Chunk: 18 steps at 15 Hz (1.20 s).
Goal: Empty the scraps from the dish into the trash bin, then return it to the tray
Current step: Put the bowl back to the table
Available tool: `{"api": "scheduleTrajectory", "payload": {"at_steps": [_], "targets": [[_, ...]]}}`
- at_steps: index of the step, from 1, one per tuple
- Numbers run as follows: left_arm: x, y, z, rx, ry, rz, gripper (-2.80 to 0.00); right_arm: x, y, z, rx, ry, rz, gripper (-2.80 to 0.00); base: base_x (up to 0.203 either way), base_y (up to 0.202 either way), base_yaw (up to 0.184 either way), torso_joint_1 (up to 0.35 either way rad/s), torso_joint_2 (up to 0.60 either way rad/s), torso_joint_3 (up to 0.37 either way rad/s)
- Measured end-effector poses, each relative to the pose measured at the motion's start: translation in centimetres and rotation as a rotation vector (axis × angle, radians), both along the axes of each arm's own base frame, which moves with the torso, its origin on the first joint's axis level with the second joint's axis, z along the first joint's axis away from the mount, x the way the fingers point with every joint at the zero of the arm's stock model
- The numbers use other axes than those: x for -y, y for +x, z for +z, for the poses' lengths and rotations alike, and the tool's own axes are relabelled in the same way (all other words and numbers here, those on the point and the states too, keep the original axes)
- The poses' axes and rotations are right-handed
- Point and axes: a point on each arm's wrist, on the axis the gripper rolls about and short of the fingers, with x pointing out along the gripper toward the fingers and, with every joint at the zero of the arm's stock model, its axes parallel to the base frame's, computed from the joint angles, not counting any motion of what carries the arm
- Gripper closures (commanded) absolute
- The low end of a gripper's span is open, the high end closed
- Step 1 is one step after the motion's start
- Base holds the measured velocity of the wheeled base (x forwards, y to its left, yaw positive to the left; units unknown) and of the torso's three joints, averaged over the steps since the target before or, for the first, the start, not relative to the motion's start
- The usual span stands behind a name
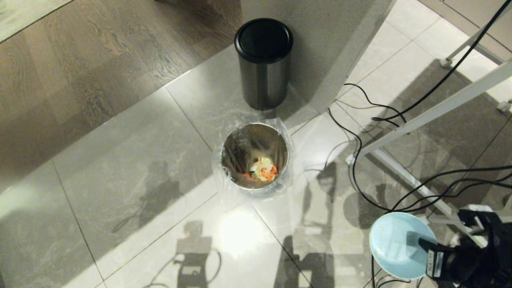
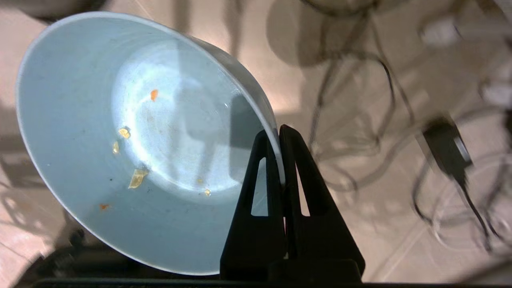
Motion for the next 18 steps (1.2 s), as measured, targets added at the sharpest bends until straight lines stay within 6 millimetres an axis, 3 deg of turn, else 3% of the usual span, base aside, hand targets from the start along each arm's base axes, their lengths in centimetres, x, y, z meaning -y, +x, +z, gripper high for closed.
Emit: {"api": "scheduleTrajectory", "payload": {"at_steps": [11,15,18], "targets": [[0.0,0.0,0.0,0.000,0.000,0.000,0.00,3.6,-6.8,-0.6,-0.236,-0.134,-0.036,0.00,0.000,0.000,0.000,0.000,0.00,0.000],[0.0,0.0,0.0,0.000,0.000,0.000,0.00,4.3,-9.6,-0.6,-0.198,-0.161,0.008,0.00,0.000,0.000,0.000,0.000,0.00,0.000],[0.0,0.0,0.0,0.000,0.000,-0.001,0.00,4.4,-11.1,-0.3,-0.071,-0.175,-0.014,0.00,0.000,0.000,0.000,0.000,0.00,0.000]]}}
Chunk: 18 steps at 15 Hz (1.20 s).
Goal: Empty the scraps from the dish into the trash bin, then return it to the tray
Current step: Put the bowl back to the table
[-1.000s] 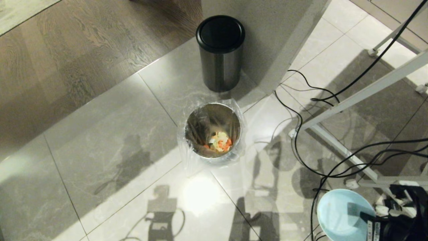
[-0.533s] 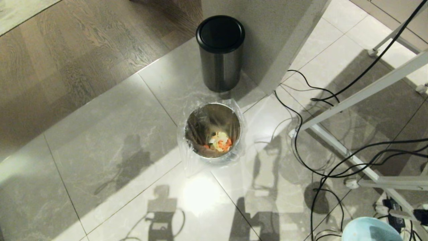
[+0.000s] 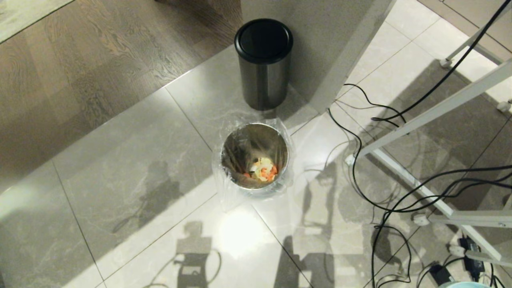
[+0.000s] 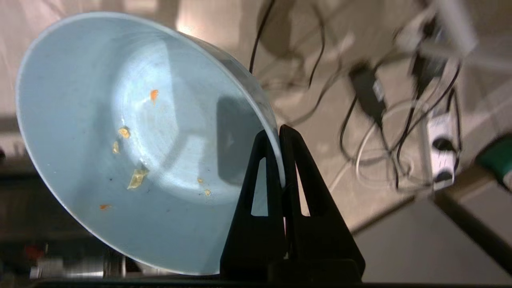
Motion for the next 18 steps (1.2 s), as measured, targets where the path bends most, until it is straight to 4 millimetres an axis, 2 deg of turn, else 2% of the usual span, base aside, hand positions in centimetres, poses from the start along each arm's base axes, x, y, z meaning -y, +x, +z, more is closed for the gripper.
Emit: {"api": "scheduleTrajectory", "payload": {"at_steps": [7,12,18], "targets": [[0.0,0.0,0.0,0.000,0.000,0.001,0.00,-0.1,-2.9,0.5,0.351,0.025,-0.011,0.00,0.000,0.000,0.000,0.000,0.00,0.000],[0.0,0.0,0.0,0.000,0.000,0.001,0.00,-0.2,-4.7,0.3,0.570,0.036,0.054,0.00,0.000,0.000,0.000,0.000,0.00,0.000],[0.0,0.0,0.0,0.000,0.000,0.002,0.00,-0.2,-5.3,0.2,0.638,0.037,0.062,0.00,0.000,0.000,0.000,0.000,0.00,0.000]]}}
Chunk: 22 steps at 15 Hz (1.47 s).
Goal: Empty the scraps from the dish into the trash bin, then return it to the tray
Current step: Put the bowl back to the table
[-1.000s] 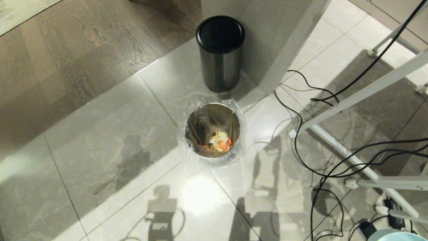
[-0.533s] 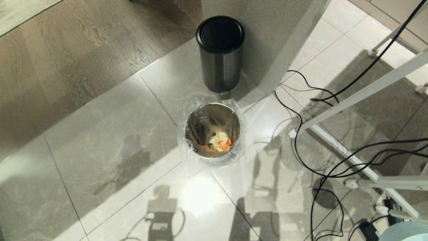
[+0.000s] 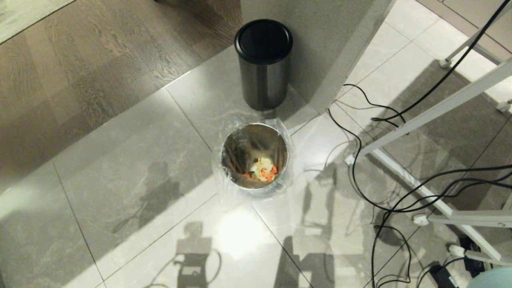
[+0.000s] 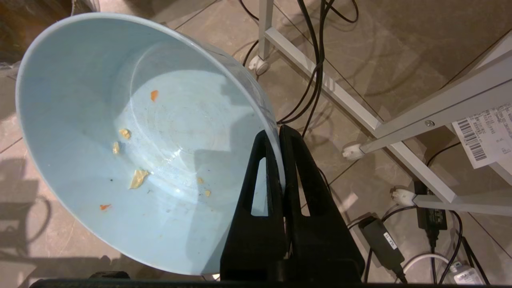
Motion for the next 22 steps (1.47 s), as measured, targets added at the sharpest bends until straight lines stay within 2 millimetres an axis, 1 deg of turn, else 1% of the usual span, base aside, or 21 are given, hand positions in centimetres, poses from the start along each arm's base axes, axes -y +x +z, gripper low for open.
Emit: {"api": "scheduleTrajectory", "payload": {"at_steps": [22], "targets": [[0.00,0.00,0.00,0.000,0.000,-0.001,0.00,0.00,-0.04,-0.01,0.005,0.002,0.000,0.00,0.000,0.000,0.000,0.000,0.00,0.000]]}}
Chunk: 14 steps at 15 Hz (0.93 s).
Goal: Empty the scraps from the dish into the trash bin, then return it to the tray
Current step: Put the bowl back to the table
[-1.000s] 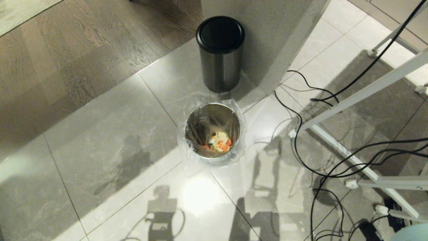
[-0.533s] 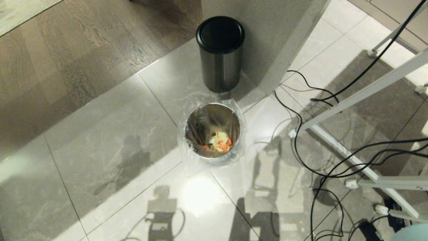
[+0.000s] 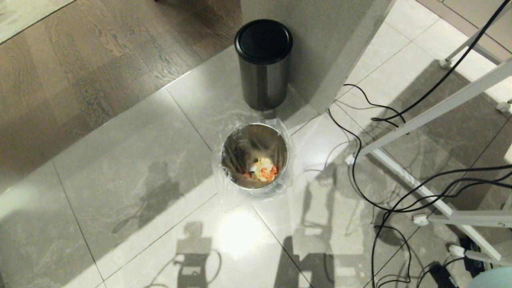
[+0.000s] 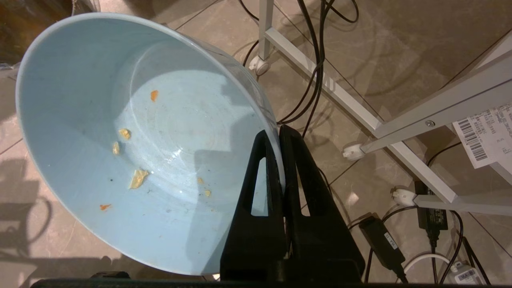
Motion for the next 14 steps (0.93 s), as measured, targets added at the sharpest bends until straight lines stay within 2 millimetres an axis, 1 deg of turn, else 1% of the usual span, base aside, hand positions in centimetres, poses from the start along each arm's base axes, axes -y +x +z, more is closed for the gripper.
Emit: {"api": "scheduleTrajectory", "payload": {"at_steps": [14], "targets": [[0.00,0.00,0.00,0.000,0.001,0.001,0.00,0.00,0.01,0.01,-0.001,0.007,0.000,0.00,0.000,0.000,0.000,0.000,0.00,0.000]]}}
